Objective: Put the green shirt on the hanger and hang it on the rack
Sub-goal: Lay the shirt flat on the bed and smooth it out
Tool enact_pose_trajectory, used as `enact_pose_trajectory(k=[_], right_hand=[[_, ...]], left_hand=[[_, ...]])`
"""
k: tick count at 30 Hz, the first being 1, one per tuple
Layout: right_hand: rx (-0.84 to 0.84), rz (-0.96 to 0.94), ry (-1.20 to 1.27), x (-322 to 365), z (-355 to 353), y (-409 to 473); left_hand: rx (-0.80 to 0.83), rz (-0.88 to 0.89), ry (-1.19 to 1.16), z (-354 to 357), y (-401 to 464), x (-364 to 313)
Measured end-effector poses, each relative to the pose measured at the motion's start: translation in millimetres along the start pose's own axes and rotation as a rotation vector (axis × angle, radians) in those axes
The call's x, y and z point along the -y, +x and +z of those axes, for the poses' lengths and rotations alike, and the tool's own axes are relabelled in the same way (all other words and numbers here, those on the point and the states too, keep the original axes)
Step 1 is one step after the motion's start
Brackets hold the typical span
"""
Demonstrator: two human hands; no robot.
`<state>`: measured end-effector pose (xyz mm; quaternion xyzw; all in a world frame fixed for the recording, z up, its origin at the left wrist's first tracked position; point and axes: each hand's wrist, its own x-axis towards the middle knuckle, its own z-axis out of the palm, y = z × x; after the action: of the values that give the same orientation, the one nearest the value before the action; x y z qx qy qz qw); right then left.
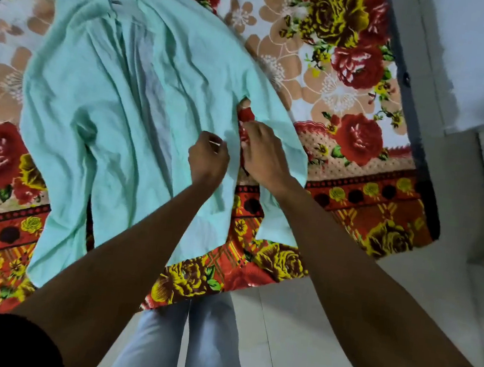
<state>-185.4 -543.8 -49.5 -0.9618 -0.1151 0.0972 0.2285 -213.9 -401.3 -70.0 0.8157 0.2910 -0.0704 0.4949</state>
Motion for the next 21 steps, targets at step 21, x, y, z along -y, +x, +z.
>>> enact_pose_trajectory(k=[21], right_hand=[[0.347,-0.121,-0.124,111,48,292]], left_hand=[[-0.012,-0.048,0.043,-87,245,-33]])
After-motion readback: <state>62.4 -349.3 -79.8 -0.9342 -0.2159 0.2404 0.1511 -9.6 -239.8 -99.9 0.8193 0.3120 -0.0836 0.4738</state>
